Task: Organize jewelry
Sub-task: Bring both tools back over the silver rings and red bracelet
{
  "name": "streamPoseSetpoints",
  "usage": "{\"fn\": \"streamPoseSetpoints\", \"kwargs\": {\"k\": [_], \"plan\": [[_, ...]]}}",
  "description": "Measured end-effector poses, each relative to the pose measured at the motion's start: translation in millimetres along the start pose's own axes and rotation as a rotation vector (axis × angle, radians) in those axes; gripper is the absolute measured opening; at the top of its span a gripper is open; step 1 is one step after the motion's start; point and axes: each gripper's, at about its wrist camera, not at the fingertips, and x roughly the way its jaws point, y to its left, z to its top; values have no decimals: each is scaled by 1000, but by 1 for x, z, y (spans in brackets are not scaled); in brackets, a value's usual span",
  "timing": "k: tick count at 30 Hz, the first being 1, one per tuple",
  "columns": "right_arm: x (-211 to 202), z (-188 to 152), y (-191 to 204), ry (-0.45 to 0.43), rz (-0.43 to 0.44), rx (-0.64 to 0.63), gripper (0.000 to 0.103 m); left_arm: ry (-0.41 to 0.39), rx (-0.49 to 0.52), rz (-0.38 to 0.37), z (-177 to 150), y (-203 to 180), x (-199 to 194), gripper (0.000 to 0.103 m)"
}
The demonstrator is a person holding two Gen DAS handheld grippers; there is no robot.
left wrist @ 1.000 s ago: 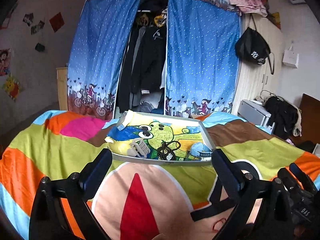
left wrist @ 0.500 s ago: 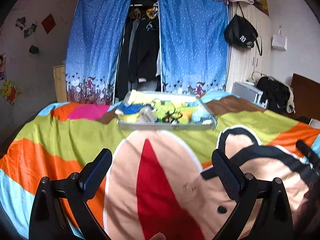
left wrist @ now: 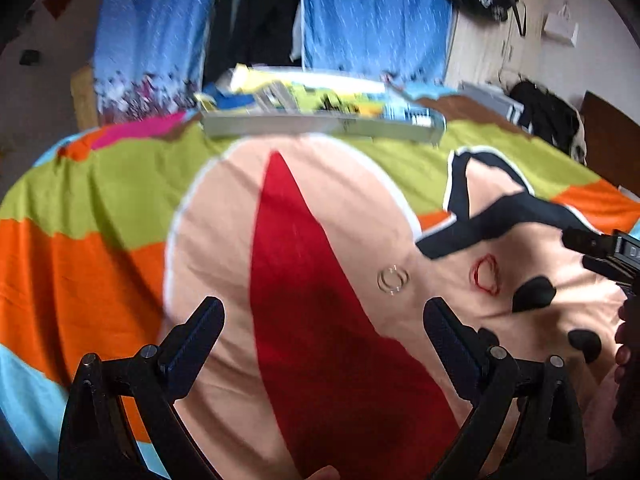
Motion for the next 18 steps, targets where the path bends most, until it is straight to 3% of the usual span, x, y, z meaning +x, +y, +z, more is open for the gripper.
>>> {"fn": "streamPoseSetpoints", "kwargs": {"k": [6, 18], "plan": [[32, -5, -6, 134, 56, 55, 103, 108, -12, -63, -3, -1, 20, 98], [71, -6, 0, 227, 17, 5, 103, 161, 182, -136, 14, -25, 83, 97]]}}
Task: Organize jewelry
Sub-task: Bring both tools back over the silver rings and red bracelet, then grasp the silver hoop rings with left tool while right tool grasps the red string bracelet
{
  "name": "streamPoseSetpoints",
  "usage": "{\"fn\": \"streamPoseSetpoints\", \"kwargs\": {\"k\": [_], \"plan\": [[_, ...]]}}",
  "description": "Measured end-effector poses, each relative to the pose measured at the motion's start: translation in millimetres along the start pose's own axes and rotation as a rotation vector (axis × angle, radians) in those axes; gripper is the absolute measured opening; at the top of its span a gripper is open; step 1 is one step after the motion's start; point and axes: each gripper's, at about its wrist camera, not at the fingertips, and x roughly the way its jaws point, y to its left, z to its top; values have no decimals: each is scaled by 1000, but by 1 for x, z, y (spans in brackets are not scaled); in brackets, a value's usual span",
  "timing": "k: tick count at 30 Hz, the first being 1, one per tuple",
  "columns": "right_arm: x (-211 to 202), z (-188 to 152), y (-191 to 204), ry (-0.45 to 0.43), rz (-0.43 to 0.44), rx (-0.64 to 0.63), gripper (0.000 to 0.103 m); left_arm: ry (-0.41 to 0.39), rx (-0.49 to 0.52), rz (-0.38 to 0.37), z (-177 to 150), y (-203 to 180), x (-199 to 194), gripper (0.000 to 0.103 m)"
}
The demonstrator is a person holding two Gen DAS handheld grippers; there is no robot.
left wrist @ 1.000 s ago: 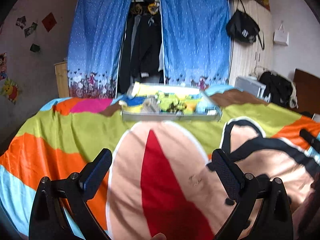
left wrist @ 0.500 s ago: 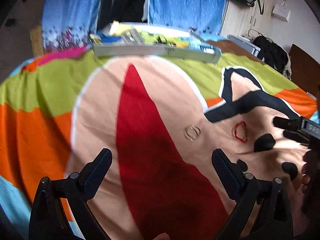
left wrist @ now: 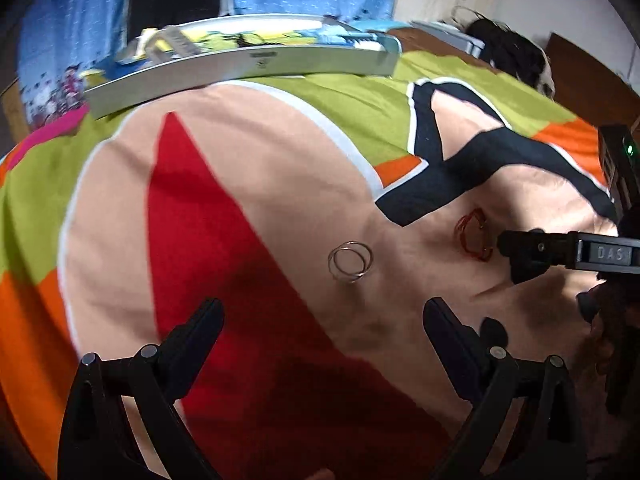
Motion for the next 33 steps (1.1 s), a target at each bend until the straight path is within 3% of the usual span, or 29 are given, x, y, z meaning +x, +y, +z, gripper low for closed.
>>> {"fn": "streamPoseSetpoints", "kwargs": {"k": [5, 7, 9, 13, 20, 28, 33], "plan": [[3, 3, -7, -11, -26, 9, 103, 40, 28, -32, 4, 5, 25, 92], [5, 3, -7, -15, -40, 3, 93, 52, 21, -64, 5, 8, 31, 78], [8, 4, -6, -11, -52, -10, 85, 56, 24, -82, 6, 9, 35, 72], [15, 2, -2, 10, -58, -40, 84, 62, 44, -112, 8, 7, 40, 57], [19, 2, 0, 18, -61, -65, 84, 72, 78, -128, 10, 2, 51, 48], [19, 3, -5, 15, -67, -59, 78, 86, 68, -121, 11, 2, 59, 22], [25, 3, 6, 20, -79, -98, 78, 88, 57, -126, 11, 3, 59, 17]]}}
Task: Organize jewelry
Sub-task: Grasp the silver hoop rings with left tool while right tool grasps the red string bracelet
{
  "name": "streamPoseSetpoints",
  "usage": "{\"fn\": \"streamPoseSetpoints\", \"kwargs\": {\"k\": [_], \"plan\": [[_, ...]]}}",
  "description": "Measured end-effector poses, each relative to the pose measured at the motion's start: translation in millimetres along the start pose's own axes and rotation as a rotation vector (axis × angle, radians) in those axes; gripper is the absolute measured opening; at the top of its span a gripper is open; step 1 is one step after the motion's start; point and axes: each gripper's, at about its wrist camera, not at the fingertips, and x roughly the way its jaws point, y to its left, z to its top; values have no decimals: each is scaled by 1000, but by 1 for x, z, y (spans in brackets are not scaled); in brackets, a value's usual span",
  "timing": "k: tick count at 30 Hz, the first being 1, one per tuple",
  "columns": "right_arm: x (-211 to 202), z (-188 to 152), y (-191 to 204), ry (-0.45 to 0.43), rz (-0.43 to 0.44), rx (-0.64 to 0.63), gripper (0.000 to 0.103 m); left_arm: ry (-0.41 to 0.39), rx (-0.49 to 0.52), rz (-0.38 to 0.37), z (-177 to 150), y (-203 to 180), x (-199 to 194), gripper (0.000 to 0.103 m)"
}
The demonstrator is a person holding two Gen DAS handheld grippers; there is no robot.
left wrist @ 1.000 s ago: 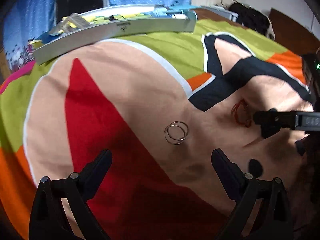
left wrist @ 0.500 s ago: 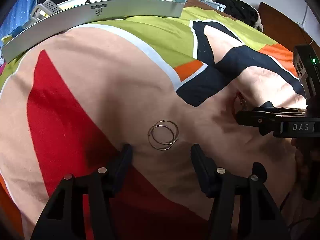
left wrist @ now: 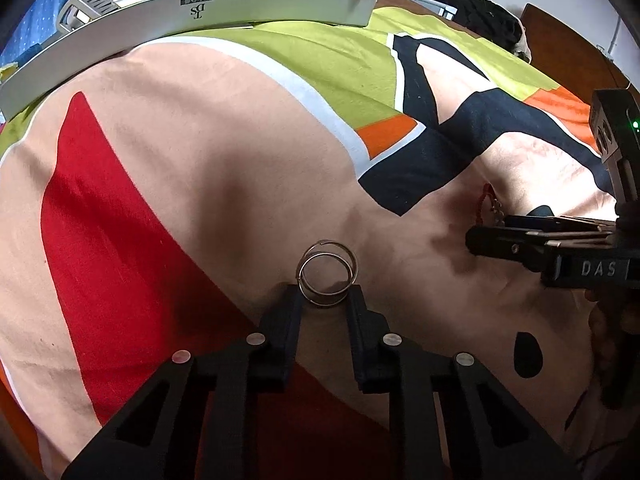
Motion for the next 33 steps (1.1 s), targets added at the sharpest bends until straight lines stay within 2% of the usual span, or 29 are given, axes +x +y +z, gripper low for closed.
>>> {"fn": "streamPoseSetpoints", "kwargs": {"k": [3, 8, 14, 21, 25, 33], "plan": [[4, -1, 4, 2, -9, -21, 78, 2, -15, -4, 0, 2, 2, 9], [8, -3, 7, 0, -26, -32, 77, 3, -36, -16, 0, 4, 2, 3], [13, -1, 22, -15, -54, -39, 53, -6, -44, -27, -1, 4, 1, 0], [19, 6, 36, -19, -28, -53, 13, -27, -56, -44, -3, 6, -3, 0], [17, 8, 41, -32, -13, -64, 9, -55, -68, -39, -5, 8, -10, 0], [4, 16, 61, -99, 45, -123, 8, -124, -91, -29, -4, 7, -27, 0]]}}
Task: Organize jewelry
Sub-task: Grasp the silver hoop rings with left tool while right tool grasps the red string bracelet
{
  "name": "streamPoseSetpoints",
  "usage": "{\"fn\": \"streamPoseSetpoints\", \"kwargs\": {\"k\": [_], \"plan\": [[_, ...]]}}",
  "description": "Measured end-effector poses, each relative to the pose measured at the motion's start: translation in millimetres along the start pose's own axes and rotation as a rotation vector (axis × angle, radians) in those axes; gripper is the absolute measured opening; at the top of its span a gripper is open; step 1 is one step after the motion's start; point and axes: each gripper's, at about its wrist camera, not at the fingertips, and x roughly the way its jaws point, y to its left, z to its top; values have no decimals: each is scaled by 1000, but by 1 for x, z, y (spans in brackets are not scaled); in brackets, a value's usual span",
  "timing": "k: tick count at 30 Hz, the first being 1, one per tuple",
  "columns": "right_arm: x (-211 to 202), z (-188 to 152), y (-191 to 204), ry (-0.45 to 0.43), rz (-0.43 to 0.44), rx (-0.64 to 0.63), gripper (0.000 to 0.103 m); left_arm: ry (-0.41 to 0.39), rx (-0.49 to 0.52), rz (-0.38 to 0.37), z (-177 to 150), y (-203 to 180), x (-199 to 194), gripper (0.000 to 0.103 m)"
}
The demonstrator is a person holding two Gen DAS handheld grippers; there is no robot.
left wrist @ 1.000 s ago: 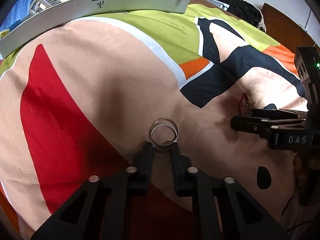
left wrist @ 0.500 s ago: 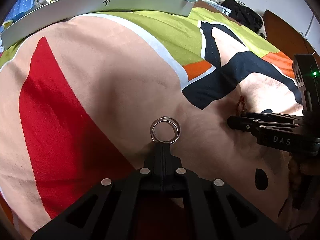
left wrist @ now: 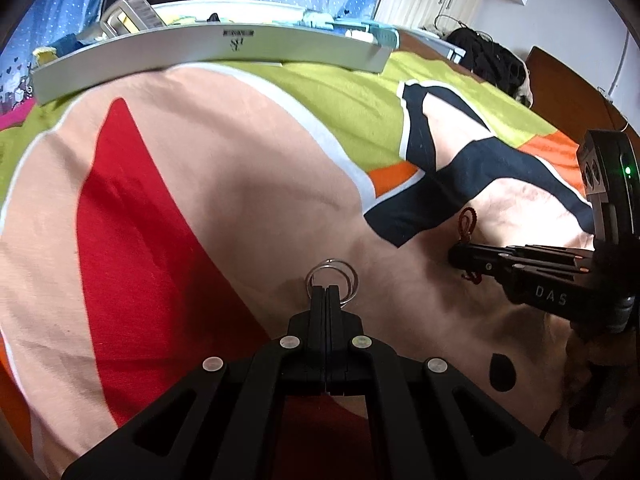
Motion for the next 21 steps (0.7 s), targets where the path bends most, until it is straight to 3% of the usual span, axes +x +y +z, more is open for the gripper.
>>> {"fn": "streamPoseSetpoints", "kwargs": {"k": [11, 14, 16, 19, 21], "plan": [[-3, -3, -3, -13, 2, -4, 8, 27, -7, -14, 2, 0, 8, 0], [-3, -4, -11, -8, 8, 36, 8, 55, 16, -6, 2, -1, 15, 15], [-3, -4, -16, -7, 9, 57, 8, 61, 38, -1, 1, -3, 16, 34], [-3, -4, -22, 0, 20, 89, 9, 45, 72, 0, 2, -8, 16, 46], [-2, -3, -24, 6, 22, 102, 9, 54, 91, 15, 4, -11, 22, 46]]}}
